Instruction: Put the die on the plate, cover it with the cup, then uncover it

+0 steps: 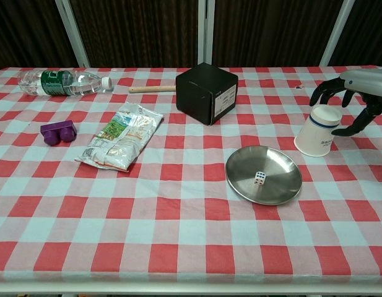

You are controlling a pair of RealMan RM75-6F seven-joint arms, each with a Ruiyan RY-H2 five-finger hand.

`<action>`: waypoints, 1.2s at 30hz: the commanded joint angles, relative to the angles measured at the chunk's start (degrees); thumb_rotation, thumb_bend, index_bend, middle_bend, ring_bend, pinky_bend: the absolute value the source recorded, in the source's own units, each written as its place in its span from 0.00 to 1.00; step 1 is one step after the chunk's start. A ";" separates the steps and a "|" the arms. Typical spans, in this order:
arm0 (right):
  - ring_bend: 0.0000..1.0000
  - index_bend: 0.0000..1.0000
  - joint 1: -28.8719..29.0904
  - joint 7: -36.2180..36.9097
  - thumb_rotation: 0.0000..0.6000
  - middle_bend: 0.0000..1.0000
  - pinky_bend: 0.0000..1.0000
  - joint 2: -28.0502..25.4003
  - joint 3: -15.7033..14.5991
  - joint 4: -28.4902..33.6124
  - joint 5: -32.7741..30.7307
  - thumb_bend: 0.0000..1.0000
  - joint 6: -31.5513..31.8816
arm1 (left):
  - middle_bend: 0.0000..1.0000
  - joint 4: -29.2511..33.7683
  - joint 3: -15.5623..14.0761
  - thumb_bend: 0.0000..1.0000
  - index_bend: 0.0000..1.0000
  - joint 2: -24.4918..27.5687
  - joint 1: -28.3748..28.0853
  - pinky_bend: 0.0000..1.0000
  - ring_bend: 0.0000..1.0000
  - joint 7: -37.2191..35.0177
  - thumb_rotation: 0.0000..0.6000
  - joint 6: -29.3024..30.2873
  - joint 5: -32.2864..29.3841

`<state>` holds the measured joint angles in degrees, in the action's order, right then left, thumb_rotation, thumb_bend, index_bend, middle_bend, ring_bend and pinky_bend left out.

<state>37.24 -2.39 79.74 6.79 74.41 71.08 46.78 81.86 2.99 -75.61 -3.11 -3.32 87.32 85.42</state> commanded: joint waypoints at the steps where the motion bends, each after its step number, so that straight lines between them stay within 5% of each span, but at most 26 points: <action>1: 0.20 0.36 -0.06 0.38 1.00 0.36 0.32 0.65 0.15 -0.82 0.27 0.22 0.55 | 0.25 0.02 0.04 0.17 0.27 0.04 -0.05 0.21 0.17 -0.01 1.00 -0.04 -0.03; 7: 0.23 0.46 -0.73 1.55 1.00 0.39 0.33 -0.18 -0.03 0.47 1.80 0.25 2.26 | 0.25 0.16 0.05 0.17 0.27 0.15 -0.08 0.21 0.17 0.07 1.00 -0.05 -0.10; 16: 0.25 0.48 -1.77 7.74 1.00 0.41 0.33 -6.71 -2.78 12.08 15.80 0.25 9.84 | 0.25 0.74 0.02 0.17 0.27 0.48 0.04 0.21 0.17 0.46 1.00 0.40 0.08; 36: 0.25 0.48 1.40 -0.64 1.00 0.38 0.33 3.43 -5.49 7.83 19.28 0.25 7.27 | 0.25 -0.53 -0.29 0.17 0.27 -0.18 0.55 0.21 0.17 -1.09 1.00 0.15 -0.48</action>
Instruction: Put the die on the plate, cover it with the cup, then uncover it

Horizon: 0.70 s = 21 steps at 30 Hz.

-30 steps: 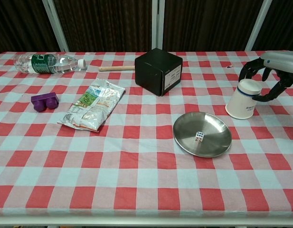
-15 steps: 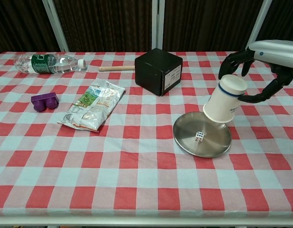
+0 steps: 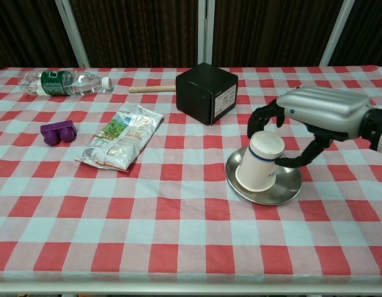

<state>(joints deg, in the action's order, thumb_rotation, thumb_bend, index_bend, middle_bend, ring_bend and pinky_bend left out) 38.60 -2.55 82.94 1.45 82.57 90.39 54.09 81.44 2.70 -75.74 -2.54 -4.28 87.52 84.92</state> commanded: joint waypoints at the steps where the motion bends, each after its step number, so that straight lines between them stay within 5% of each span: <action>1: 0.25 0.48 0.09 -0.78 1.00 0.38 0.33 0.32 -0.11 -0.56 -0.18 0.25 -0.05 | 0.25 -0.16 0.01 0.17 0.27 -0.08 -0.05 0.21 0.17 -0.20 1.00 -0.04 0.05; 8: 0.22 0.48 0.18 -2.48 1.00 0.37 0.33 1.50 1.19 -2.66 -2.96 0.25 -0.31 | 0.25 -0.53 -0.05 0.17 0.27 -0.30 -0.03 0.21 0.17 -0.45 1.00 -0.04 0.17; 15: 0.22 0.48 0.00 0.31 1.00 0.37 0.32 -0.59 -1.58 0.75 1.05 0.25 0.91 | 0.25 -0.58 -0.07 0.17 0.27 -0.39 0.00 0.21 0.17 -0.38 1.00 -0.01 0.21; 21: 0.22 0.47 0.16 -0.58 1.00 0.36 0.32 0.96 0.32 -2.54 -2.64 0.25 -0.11 | 0.25 -0.41 -0.05 0.17 0.27 -0.26 0.05 0.21 0.17 -0.32 1.00 0.26 0.40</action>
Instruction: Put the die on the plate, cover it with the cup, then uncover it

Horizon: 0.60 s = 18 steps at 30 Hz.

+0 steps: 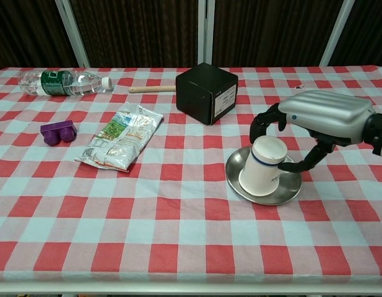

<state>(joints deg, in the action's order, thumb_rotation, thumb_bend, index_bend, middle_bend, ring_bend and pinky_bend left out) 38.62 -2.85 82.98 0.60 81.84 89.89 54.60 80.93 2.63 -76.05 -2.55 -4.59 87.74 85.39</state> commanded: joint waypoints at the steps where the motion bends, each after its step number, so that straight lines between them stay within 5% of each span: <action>1: 0.22 0.47 0.20 -0.26 1.00 0.36 0.32 1.14 1.34 -2.25 -2.47 0.25 -0.78 | 0.25 0.17 0.03 0.17 0.27 0.12 0.07 0.21 0.17 0.01 1.00 0.02 -0.12; 9: 0.22 0.46 -0.08 2.33 1.00 0.36 0.31 -0.23 -1.89 -0.27 2.92 0.25 1.49 | 0.25 0.79 0.14 0.17 0.27 0.46 -0.07 0.21 0.17 0.46 1.00 -0.18 -0.19; 18: 0.13 0.39 0.73 1.24 1.00 0.30 0.24 1.28 0.69 -3.25 -1.54 0.25 -0.74 | 0.25 0.96 0.08 0.17 0.27 0.55 -0.03 0.21 0.17 0.59 1.00 -0.32 -0.36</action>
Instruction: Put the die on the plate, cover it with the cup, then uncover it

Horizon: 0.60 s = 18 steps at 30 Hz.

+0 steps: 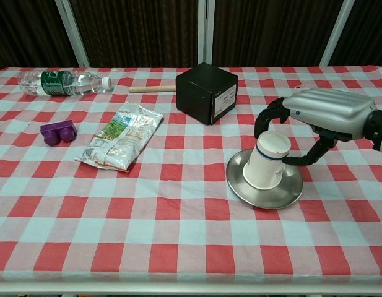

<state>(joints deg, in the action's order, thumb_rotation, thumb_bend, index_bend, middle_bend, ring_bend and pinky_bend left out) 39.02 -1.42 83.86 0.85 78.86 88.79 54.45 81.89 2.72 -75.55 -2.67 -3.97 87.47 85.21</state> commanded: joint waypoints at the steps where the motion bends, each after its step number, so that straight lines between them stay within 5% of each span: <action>1: 0.13 0.39 0.34 0.08 1.00 0.30 0.24 0.27 0.08 0.14 0.19 0.26 -0.39 | 0.25 -0.01 -0.01 0.17 0.27 0.04 0.14 0.21 0.17 -0.10 1.00 -0.07 -0.27; 6: 0.15 0.39 0.12 2.30 1.00 0.32 0.24 -1.27 -2.08 3.52 4.08 0.26 1.45 | 0.25 -0.16 -0.01 0.17 0.27 -0.06 0.01 0.21 0.17 -0.15 1.00 -0.26 -0.21; 18: 0.15 0.39 0.57 2.46 1.00 0.33 0.24 -0.44 -1.28 1.14 2.54 0.26 0.56 | 0.25 -0.18 0.02 0.17 0.27 0.00 0.11 0.21 0.17 -0.34 1.00 -0.12 -0.26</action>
<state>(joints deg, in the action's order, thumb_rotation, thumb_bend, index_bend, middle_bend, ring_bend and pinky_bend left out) 39.61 0.12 83.81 0.44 78.83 89.88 54.56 81.70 2.73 -75.54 -2.56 -4.31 87.38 84.97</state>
